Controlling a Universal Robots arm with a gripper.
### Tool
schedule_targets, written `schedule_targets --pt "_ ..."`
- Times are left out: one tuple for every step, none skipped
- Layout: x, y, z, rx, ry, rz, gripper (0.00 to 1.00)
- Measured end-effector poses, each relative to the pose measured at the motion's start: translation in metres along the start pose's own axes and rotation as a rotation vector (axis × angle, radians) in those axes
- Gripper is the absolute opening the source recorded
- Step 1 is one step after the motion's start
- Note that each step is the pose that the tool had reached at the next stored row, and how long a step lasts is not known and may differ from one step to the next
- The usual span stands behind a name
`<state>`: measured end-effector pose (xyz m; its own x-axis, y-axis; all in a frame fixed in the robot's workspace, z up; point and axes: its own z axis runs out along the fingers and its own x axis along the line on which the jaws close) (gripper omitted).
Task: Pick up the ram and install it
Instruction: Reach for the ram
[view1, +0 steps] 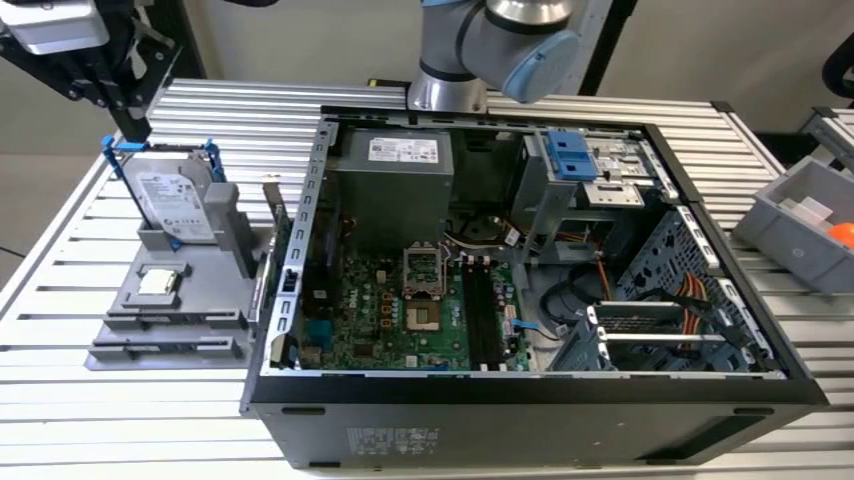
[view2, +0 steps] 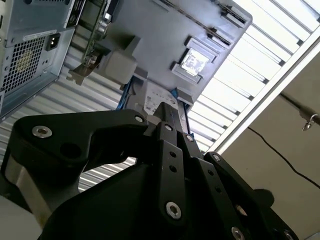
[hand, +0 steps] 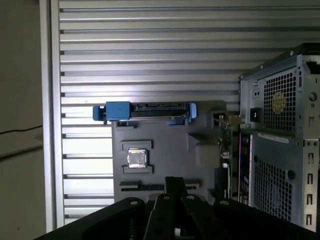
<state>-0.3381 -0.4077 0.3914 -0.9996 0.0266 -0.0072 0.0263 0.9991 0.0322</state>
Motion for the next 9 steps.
schedule_targets --pt "0.0004 -0.0013 0.0 0.0 0.0 0.0 0.0" --pt "0.0007 -0.0025 0.0001 -0.0001 0.0 0.0 0.0" --pt "0.0011 -0.0038 0.0001 -0.0001 0.0 0.0 0.0" --pt "0.0014 -0.0051 0.0001 -0.0002 0.0 0.0 0.0" --pt "0.0015 -0.0064 0.0002 -0.0002 -0.0001 0.0 0.0" --pt "0.0016 -0.0078 0.0001 -0.0002 0.0 0.0 0.0" --pt "0.0016 -0.0091 0.0002 -0.0003 0.0001 0.0 0.0" --pt "0.0016 -0.0106 0.0001 -0.0003 0.0002 0.0 0.0" --pt "0.0017 -0.012 0.0002 -0.0004 0.0002 0.0 0.0"
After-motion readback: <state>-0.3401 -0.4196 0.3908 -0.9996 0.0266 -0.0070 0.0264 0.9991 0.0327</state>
